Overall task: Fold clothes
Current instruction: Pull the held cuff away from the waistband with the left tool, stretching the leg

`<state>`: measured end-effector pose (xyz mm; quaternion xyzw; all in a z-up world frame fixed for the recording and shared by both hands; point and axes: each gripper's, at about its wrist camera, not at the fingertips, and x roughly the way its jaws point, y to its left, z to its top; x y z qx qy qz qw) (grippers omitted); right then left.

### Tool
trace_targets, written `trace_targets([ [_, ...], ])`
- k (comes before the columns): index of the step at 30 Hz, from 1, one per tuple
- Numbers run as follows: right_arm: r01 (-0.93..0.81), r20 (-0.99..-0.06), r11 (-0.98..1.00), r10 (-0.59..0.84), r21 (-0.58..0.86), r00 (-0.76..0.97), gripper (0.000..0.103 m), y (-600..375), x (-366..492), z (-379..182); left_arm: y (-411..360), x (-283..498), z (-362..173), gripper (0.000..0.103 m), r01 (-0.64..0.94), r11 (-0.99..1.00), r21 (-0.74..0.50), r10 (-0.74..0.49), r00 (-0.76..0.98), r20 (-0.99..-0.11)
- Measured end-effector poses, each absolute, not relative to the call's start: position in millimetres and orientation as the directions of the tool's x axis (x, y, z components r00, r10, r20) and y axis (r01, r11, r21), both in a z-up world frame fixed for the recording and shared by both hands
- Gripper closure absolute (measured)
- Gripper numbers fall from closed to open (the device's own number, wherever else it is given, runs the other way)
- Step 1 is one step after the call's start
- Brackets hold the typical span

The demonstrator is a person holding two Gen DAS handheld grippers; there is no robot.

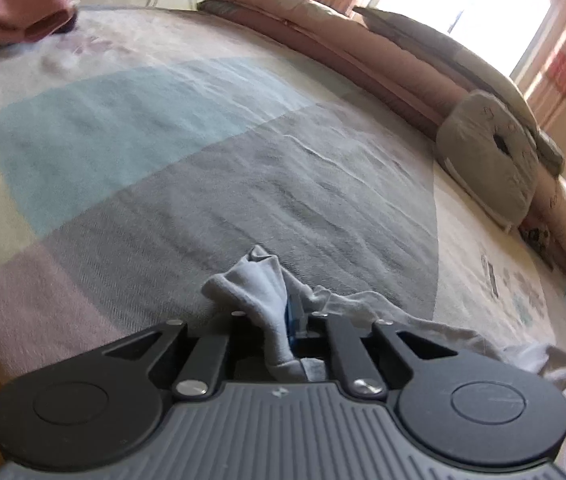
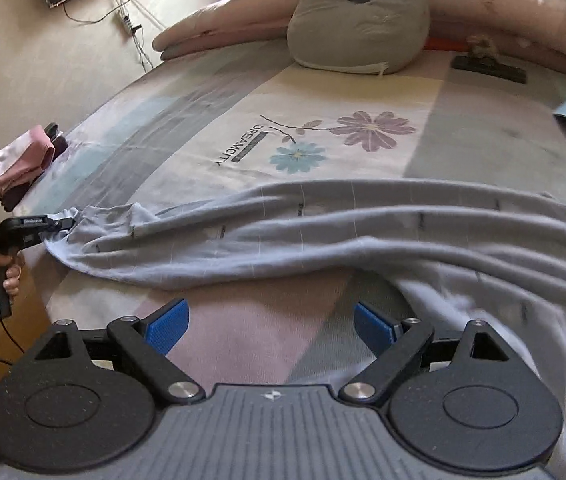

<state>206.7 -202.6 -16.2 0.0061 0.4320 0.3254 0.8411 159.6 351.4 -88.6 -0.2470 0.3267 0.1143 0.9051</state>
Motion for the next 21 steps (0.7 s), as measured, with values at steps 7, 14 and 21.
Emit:
trace_targets([
  [7,-0.528,-0.677,0.796,0.565,0.296,0.472,0.010,-221,156,-1,330,179,-41,0.097,-0.244,0.914,-0.324,0.000,0.799,-0.601],
  [14,-0.522,-0.637,0.799,0.574,0.298,0.514,0.010,-239,104,14,302,210,-6,0.097,-0.172,0.943,-0.284,-0.032,0.806,-0.592],
  [21,-0.506,-0.639,0.816,0.551,0.279,0.537,0.006,-264,77,21,266,239,-21,0.097,-0.118,0.957,-0.263,-0.077,0.774,-0.628],
])
